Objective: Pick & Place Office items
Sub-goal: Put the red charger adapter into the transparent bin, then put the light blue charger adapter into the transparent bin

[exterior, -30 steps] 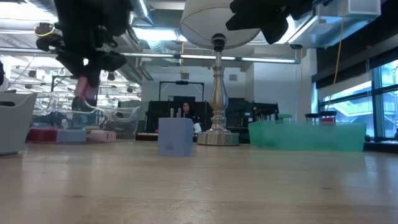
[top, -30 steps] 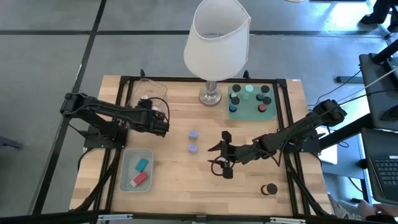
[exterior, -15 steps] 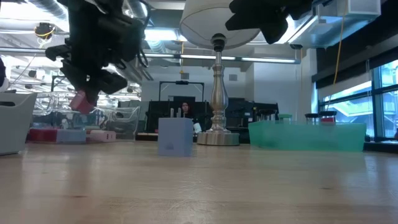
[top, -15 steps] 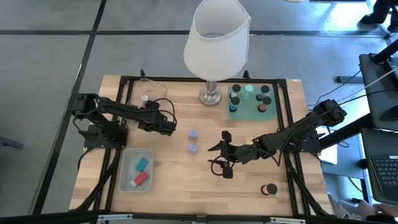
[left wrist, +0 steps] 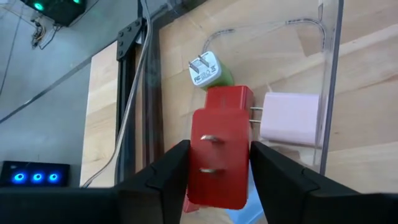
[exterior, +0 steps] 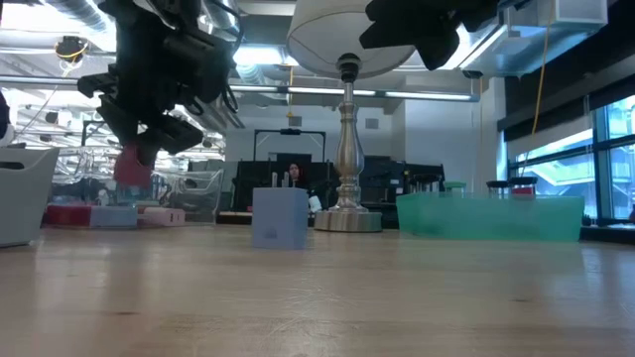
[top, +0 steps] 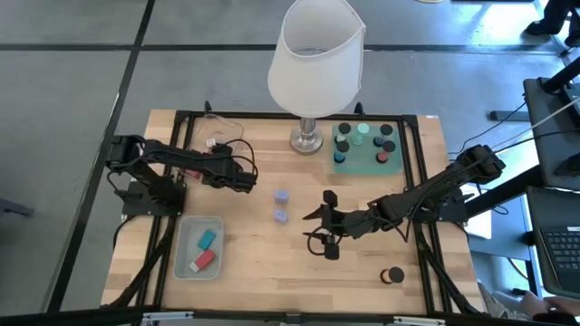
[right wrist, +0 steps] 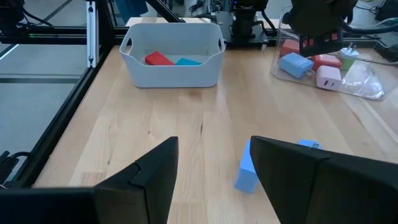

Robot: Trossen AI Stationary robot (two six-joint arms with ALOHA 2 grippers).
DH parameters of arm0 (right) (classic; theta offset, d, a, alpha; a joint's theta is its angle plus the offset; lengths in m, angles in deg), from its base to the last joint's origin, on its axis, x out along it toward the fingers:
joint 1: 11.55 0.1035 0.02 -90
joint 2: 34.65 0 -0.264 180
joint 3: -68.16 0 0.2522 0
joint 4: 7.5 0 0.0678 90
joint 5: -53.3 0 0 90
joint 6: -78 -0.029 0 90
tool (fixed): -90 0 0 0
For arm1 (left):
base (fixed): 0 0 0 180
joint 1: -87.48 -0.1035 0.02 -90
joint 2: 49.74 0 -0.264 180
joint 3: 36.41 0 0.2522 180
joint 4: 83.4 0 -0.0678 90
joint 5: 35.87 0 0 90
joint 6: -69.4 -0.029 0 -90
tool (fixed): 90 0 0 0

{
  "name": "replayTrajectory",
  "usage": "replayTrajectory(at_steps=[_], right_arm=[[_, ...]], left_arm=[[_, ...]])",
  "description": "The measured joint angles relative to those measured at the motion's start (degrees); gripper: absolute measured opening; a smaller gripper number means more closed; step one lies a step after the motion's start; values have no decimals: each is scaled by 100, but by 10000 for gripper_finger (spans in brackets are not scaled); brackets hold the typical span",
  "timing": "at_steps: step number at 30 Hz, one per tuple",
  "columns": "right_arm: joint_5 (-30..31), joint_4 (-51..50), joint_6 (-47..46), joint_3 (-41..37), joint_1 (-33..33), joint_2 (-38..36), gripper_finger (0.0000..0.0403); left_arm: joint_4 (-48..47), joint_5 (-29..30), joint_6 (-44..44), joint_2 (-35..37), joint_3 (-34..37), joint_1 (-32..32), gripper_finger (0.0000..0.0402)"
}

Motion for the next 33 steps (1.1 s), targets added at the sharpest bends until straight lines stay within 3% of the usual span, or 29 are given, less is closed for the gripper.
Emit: replayTrajectory(at_steps=[9,15,18,22,27,33], right_arm=[[-2,0,1,0,0,0,204],[-2,-1,1,0,0,0,204],[-2,-1,1,0,0,0,204],[-2,-2,1,0,0,0,204],[-2,0,2,0,0,0,204],[-2,0,1,0,0,0,204]], left_arm=[[-123,5,-344,0,-55,0,183],[-922,100,-1045,2,-917,135,188],[-891,106,-1426,7,-1451,398,184],[122,103,-2218,11,-1865,996,174],[1762,53,-3621,7,-1882,1980,170],[3024,-360,-4245,7,-1882,2972,195]])
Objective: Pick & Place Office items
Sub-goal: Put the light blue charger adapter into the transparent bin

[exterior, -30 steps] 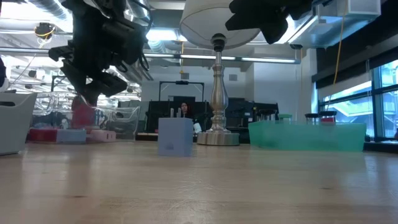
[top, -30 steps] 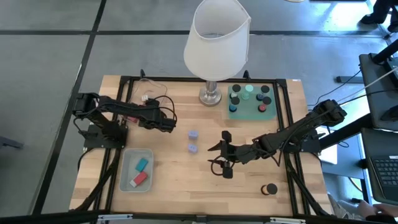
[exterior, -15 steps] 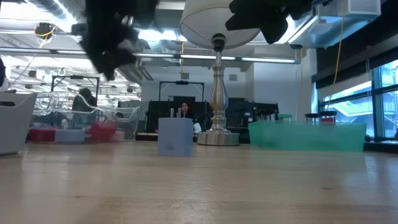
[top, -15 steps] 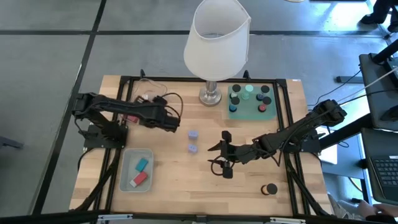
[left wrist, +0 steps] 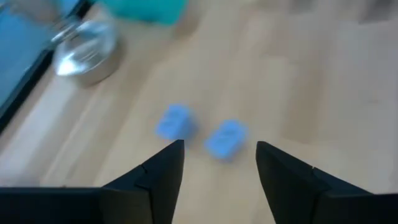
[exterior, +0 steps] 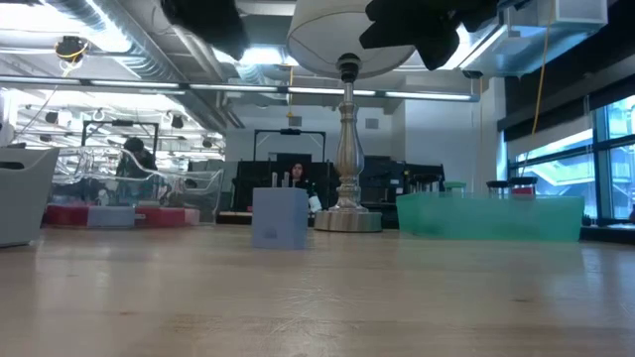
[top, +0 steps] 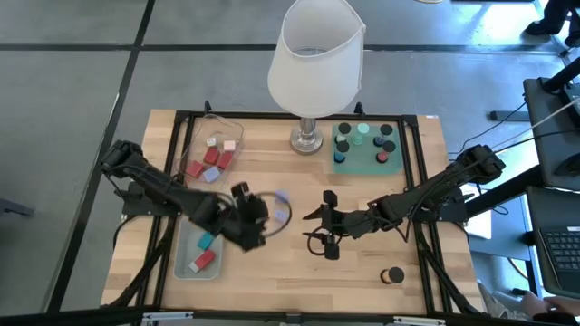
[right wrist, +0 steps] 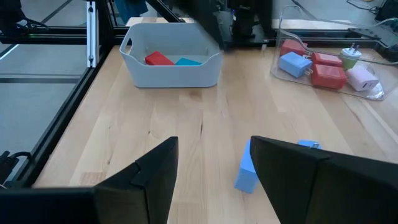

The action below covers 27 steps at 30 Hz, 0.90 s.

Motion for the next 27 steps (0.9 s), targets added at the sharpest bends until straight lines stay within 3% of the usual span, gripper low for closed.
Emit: replayTrajectory(at_steps=[8,14,19,27], right_arm=[[-2,0,0,0,-1,0,204],[-2,-1,2,0,-1,0,204],[-2,0,2,0,-2,2,204],[-2,0,1,2,-2,2,203]], left_arm=[[966,62,-1056,-451,0,485,239],[1040,269,-2495,-1299,4,356,243],[1101,398,-3030,-1620,4,210,237],[1187,-276,-3308,-1715,4,-230,235]])
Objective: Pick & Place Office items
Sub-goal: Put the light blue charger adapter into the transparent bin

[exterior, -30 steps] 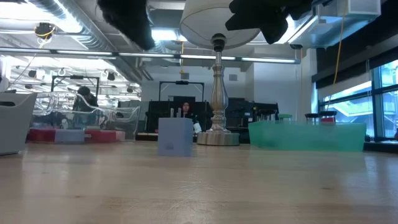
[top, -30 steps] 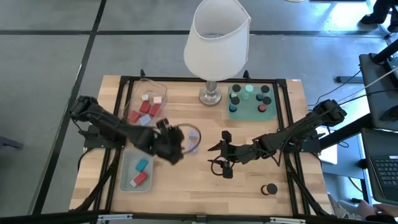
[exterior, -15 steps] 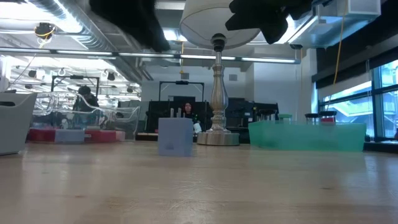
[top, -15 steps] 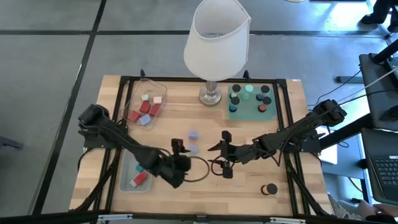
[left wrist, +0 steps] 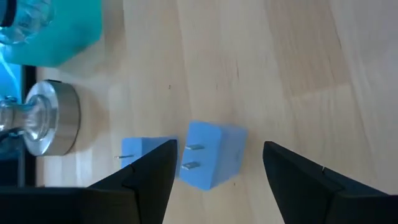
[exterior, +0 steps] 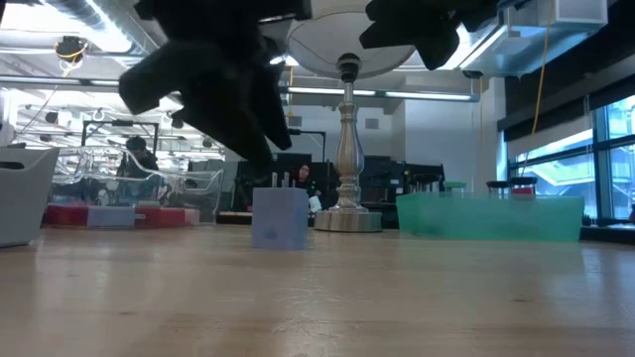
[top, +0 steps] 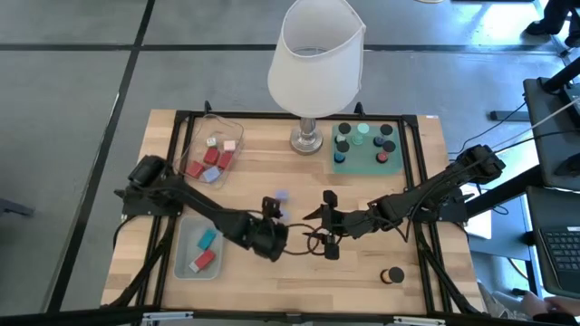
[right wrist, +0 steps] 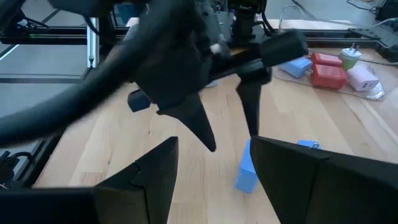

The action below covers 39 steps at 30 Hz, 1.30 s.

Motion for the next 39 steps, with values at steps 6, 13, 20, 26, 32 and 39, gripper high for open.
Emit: replayTrajectory(at_steps=[6,13,20,26,32,39], right_arm=[[0,0,1,0,1,0,203],[0,-4,-1,0,1,0,203],[0,-7,-1,0,2,0,203],[0,-7,-1,0,2,0,203],[0,-6,-1,0,0,0,203],[0,-2,-1,0,-2,0,203]], left_arm=[[260,-506,-301,4,0,-320,235],[466,-1176,-721,4,0,-609,235],[473,-1813,-936,4,0,-852,235],[495,-1818,-1025,4,0,-1027,243],[589,-1980,-952,10,70,-1216,264],[987,-2373,-785,10,588,-1350,270]])
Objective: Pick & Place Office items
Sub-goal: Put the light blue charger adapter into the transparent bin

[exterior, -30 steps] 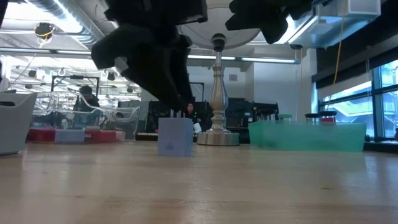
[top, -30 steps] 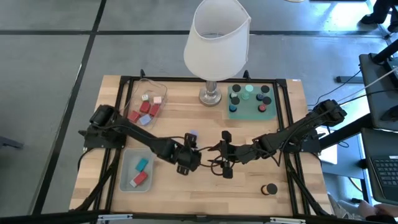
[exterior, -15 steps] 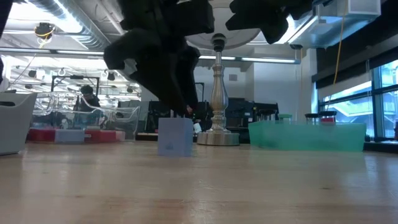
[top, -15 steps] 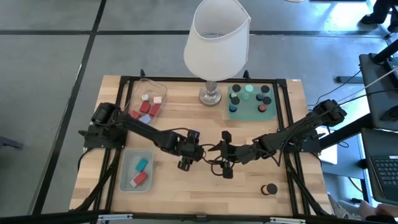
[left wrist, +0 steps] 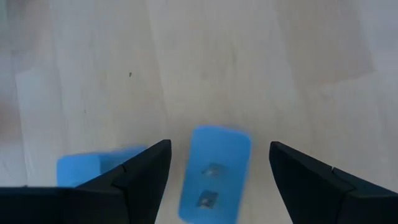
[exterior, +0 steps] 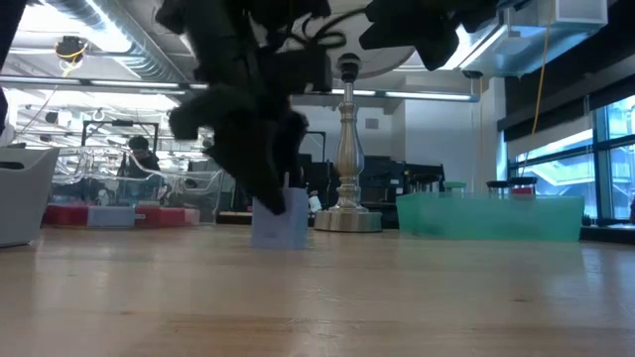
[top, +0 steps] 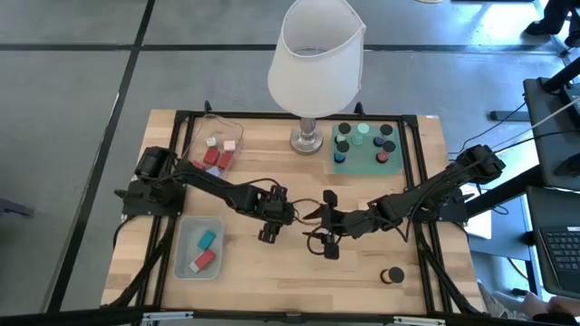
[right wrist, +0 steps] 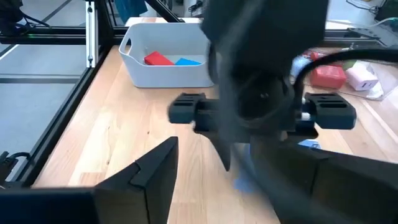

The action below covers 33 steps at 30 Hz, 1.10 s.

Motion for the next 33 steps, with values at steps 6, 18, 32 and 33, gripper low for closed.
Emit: replayTrajectory(at_steps=[6,18,32,33], right_arm=[[-15,2,0,0,0,0,203],[-13,2,0,0,4,2,204],[3,3,0,0,4,2,204],[4,2,0,0,4,2,204]], left_arm=[[502,0,-44,-2,411,-133,269],[252,-59,42,170,446,91,133],[-1986,3031,3671,2238,446,410,126],[-2347,3284,4043,2444,446,430,126]])
